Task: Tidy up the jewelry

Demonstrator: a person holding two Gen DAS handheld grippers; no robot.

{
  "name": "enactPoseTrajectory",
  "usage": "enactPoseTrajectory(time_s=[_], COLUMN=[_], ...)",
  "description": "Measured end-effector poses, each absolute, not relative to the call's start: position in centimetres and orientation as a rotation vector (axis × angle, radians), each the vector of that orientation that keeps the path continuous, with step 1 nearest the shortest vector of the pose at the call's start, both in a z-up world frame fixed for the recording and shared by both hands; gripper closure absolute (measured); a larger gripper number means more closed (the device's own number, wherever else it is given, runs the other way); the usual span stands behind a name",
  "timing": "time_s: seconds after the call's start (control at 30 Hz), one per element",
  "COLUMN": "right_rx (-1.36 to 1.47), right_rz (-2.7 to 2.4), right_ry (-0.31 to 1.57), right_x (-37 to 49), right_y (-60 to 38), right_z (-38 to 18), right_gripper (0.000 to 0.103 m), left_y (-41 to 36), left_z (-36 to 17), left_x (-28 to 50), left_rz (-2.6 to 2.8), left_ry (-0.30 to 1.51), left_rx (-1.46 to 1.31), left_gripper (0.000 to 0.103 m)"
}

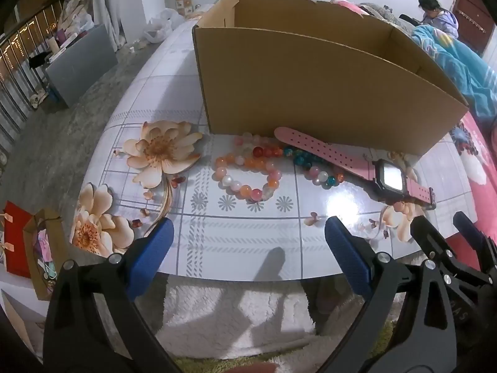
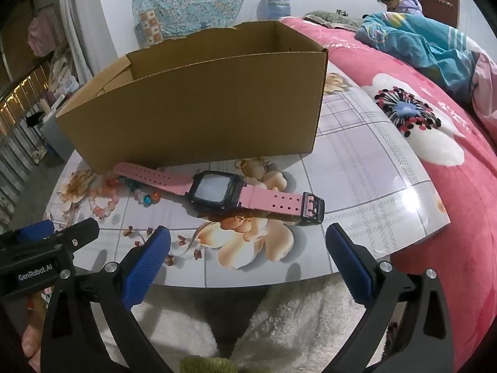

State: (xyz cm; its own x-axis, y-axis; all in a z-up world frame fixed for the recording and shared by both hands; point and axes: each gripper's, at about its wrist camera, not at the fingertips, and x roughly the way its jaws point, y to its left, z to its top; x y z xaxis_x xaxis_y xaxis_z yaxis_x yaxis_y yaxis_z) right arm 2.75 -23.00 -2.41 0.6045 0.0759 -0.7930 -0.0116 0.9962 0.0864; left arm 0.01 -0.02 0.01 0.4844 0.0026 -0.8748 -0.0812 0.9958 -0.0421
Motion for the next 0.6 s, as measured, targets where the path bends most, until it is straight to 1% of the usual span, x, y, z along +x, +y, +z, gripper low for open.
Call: enactPoseTrajectory(time_s=[0.4, 0.6], right_rx=[0.082, 0.083], right_rz=[0.052, 0.054], right_ry=[0.924, 0.921], right_x=[2.96, 2.78], right_y=[-22.89, -22.86], right_z=[-1.88, -2.20], right_gripper=[0.005, 0.005], left_y=[0.00, 0.51], left_z=[-0.75, -0.18], left_x=[-0.01, -0.08], left_rz=[0.050, 0.053], left_ry=[1.069, 1.070], left_rx=[-0.082, -0.091], left_gripper=[0.009, 0.009])
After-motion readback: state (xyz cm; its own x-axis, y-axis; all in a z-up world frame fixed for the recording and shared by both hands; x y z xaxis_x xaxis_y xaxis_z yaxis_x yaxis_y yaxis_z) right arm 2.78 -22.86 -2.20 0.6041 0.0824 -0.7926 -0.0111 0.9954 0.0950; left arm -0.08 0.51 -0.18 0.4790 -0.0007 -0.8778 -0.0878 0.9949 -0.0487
